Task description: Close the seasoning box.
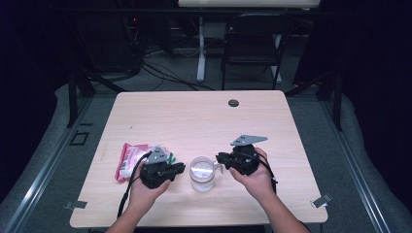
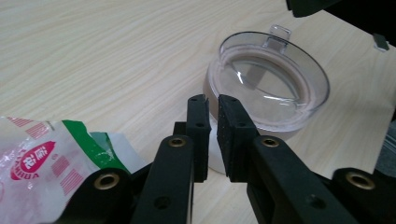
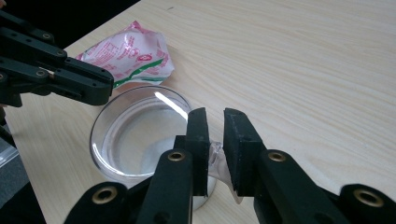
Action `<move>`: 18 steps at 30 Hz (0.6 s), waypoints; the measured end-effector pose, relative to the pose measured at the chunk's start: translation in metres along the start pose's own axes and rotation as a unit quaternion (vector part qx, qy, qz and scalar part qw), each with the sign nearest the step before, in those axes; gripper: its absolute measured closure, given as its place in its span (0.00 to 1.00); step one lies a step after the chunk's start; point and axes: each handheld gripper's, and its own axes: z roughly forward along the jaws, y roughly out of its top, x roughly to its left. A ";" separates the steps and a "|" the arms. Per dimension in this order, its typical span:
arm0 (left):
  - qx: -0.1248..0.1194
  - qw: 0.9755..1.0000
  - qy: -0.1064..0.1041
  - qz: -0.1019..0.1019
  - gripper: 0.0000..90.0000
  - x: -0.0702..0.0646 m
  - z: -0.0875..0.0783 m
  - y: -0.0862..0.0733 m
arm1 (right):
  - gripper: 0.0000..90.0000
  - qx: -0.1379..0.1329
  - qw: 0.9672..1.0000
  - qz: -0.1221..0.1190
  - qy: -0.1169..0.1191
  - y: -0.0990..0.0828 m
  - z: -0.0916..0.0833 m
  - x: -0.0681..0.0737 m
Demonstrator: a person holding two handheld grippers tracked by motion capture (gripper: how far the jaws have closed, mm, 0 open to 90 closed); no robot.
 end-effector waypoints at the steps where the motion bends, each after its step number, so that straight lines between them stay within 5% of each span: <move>1: 0.002 1.000 -0.006 -0.002 0.94 0.000 0.000 0.000 | 0.89 0.004 1.000 0.000 0.000 0.000 0.001 0.000; 18: 0.042 0.998 -0.033 0.025 1.00 -0.007 0.008 -0.004 | 0.94 0.020 1.000 0.006 0.004 0.000 0.010 -0.005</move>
